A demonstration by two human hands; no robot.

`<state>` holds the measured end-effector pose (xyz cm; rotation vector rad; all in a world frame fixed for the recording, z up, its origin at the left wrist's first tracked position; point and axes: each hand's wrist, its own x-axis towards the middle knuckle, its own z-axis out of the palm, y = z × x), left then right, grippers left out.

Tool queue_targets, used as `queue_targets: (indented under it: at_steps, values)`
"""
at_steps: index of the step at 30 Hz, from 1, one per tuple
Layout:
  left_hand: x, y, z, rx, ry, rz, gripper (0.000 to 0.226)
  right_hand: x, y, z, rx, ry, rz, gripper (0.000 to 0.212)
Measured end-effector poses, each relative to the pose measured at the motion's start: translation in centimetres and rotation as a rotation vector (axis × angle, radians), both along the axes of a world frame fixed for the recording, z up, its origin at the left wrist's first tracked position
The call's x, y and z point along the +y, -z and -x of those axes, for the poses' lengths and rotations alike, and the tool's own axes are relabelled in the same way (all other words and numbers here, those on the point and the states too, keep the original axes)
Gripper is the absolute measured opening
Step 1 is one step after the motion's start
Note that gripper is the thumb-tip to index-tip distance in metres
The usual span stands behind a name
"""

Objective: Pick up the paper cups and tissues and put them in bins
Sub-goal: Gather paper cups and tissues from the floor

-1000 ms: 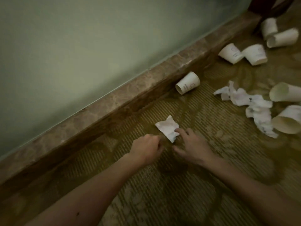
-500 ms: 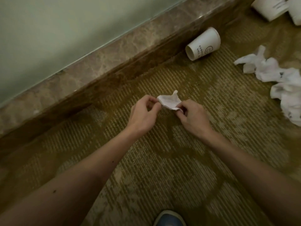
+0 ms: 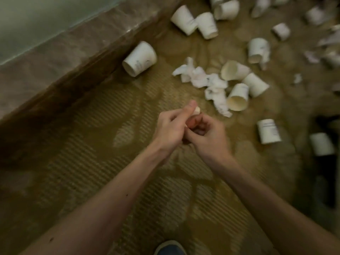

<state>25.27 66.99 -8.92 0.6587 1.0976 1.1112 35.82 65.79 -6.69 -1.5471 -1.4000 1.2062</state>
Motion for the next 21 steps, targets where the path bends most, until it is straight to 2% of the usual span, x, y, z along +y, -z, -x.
queue_targets:
  at_steps: [3,6,10,13,15,18,21]
  values:
    - [-0.2,-1.4,-2.3,-0.087,-0.029,0.020,0.028,-1.5,-3.1,-0.7,-0.138,0.064,0.030,0.026]
    - [-1.1,-2.4,-2.6,-0.102,-0.046,0.116,0.039,-3.1,-6.8,0.0,-0.218,0.024,0.166,0.032]
    - [-0.2,-3.5,-1.9,-0.158,-0.098,0.251,0.037,-3.1,-9.2,-0.3,-0.311,-0.003,0.250,0.025]
    - [0.9,-2.0,-1.3,-0.186,-0.100,0.204,0.017,-2.0,-7.3,-0.9,-0.366,0.000,0.243,0.016]
    - [1.1,-0.3,-0.8,-0.078,-0.050,0.183,0.015,-1.1,-5.1,-1.9,-0.436,0.042,0.238,0.013]
    - [1.6,1.6,-0.2,0.073,-0.035,0.244,0.024,1.1,-2.3,-4.7,-0.480,0.064,0.328,0.013]
    - [2.5,1.8,-0.2,0.121,-0.045,0.287,0.046,4.0,0.6,-8.1,-0.568,0.039,0.357,0.027]
